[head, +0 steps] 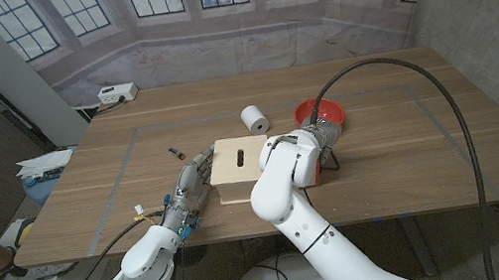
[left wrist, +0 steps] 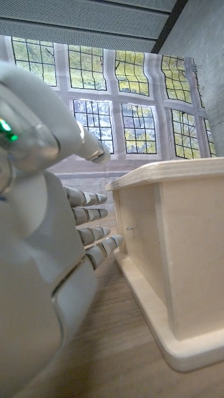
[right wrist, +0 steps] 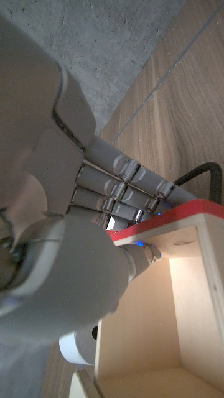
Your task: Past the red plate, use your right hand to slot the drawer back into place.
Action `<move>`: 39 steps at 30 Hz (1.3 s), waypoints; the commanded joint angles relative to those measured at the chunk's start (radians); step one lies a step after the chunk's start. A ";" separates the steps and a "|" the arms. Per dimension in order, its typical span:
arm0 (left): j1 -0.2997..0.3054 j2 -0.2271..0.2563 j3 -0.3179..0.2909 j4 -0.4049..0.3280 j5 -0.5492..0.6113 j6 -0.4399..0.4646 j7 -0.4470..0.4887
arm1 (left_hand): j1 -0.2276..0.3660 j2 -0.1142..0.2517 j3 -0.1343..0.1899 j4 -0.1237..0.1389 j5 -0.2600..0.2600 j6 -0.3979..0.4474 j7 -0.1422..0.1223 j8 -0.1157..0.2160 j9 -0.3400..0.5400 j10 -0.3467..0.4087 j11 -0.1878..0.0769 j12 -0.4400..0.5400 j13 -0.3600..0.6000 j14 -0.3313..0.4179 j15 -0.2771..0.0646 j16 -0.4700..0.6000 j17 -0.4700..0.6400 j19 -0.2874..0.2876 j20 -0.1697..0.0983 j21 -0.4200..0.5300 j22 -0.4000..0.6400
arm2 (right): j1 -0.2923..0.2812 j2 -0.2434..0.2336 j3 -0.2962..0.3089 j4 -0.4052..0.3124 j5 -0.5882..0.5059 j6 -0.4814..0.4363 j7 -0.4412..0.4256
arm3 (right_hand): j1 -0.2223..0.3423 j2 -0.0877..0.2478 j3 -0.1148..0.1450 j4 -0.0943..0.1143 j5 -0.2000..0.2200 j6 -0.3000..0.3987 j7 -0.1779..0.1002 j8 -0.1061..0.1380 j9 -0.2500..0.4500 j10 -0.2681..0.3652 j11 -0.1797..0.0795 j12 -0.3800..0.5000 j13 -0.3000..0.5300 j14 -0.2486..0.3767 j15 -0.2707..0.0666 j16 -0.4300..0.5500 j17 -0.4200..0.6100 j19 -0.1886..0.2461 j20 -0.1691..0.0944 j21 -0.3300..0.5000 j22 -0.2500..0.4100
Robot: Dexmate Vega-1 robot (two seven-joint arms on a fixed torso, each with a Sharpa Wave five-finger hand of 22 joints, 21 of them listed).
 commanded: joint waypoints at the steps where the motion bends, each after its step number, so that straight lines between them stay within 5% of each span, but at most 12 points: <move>1: 0.005 -0.017 -0.003 0.008 0.022 -0.022 0.034 | 0.007 0.006 0.003 -0.002 0.003 0.003 0.002 -0.001 0.001 0.001 0.003 -0.003 0.005 0.003 0.004 0.000 0.002 0.003 0.007 -0.003 0.004 | -0.022 0.027 0.007 -0.014 0.000 0.007 -0.004 | 0.060 0.062 0.002 0.004 0.003 -0.001 0.007 -0.004 0.001 0.011 -0.016 0.002 0.002 0.008 -0.029 -0.003 0.005 0.011 -0.001 0.006 0.002; 39: -0.067 -0.116 0.086 0.022 0.068 -0.005 0.095 | 0.021 -0.002 -0.001 -0.019 0.006 0.052 -0.008 0.009 0.002 0.019 -0.018 0.000 0.005 0.013 -0.013 0.000 -0.001 0.016 -0.009 0.000 0.004 | 0.080 -0.052 -0.033 0.032 0.154 -0.060 0.004 | 0.061 0.070 0.007 0.003 0.004 0.001 0.009 -0.006 0.001 0.015 -0.018 -0.002 0.010 0.033 -0.030 -0.015 0.008 0.029 -0.011 0.011 0.000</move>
